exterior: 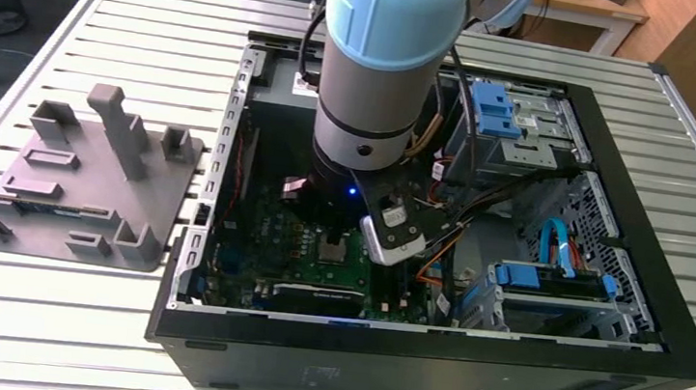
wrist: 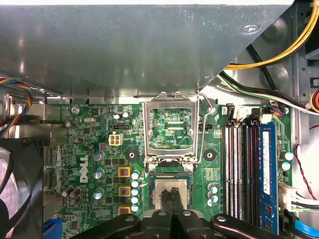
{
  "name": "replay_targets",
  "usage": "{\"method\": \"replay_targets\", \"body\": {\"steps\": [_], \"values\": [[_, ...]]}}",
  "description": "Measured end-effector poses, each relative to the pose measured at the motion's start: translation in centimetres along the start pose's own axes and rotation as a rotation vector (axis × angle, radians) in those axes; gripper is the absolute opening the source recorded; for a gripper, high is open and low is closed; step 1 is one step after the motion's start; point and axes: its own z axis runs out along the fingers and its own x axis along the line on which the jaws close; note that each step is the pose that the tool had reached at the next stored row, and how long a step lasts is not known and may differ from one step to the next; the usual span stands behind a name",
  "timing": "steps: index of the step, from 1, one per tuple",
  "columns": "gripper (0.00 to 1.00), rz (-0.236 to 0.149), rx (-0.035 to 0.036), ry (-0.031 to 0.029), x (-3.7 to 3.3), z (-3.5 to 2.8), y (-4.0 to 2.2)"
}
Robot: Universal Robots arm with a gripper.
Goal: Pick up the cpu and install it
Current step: 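Close the cpu cover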
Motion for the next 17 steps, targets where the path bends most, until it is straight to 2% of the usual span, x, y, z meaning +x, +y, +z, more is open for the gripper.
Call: {"method": "replay_targets", "body": {"steps": [3,8,12,17], "values": [[0.11,0.0,-0.0001,-0.0001,-0.33,0.01,0.01],[0.11,0.0,0.0,0.0,-1.74,0.02,0.03],[0.11,0.0,0.0,0.0,-2.55,0.03,0.04],[0.11,0.0,0.0,0.0,-2.82,0.03,0.04]]}}
